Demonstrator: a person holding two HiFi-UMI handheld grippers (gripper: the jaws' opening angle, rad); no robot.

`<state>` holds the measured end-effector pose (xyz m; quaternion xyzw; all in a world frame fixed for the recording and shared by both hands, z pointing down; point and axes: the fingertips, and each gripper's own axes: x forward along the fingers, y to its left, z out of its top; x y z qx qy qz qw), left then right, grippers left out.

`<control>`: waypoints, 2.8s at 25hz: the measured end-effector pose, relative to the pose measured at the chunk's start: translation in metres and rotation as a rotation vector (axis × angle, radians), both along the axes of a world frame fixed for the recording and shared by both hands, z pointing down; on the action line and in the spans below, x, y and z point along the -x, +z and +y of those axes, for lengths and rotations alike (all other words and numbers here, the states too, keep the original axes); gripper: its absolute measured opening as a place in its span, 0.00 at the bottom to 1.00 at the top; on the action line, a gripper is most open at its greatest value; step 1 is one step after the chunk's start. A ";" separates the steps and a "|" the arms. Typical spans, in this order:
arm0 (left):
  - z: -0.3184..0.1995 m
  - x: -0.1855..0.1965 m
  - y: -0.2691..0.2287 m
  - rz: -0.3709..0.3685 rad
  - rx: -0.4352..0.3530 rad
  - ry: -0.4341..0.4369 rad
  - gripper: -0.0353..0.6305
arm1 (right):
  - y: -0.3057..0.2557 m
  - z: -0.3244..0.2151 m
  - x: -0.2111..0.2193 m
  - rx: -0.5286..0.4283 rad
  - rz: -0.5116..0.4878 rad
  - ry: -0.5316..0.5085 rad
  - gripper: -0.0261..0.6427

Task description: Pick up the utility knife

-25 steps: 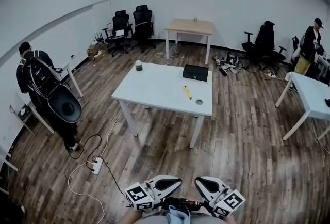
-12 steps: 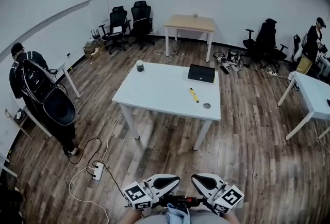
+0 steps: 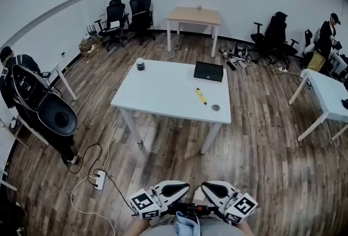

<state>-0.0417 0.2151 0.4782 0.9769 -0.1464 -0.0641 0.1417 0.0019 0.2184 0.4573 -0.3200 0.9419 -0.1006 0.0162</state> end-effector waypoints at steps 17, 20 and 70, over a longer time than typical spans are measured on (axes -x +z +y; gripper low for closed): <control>-0.108 -0.021 0.002 -0.003 0.015 -0.077 0.08 | -0.003 -0.121 -0.024 -0.041 -0.030 -0.047 0.08; -0.133 -0.036 0.001 -0.016 0.012 -0.081 0.08 | -0.002 -0.144 -0.038 -0.044 -0.034 -0.046 0.08; -0.344 -0.091 -0.024 -0.010 -0.015 -0.028 0.08 | -0.018 -0.350 -0.089 -0.031 -0.040 -0.008 0.08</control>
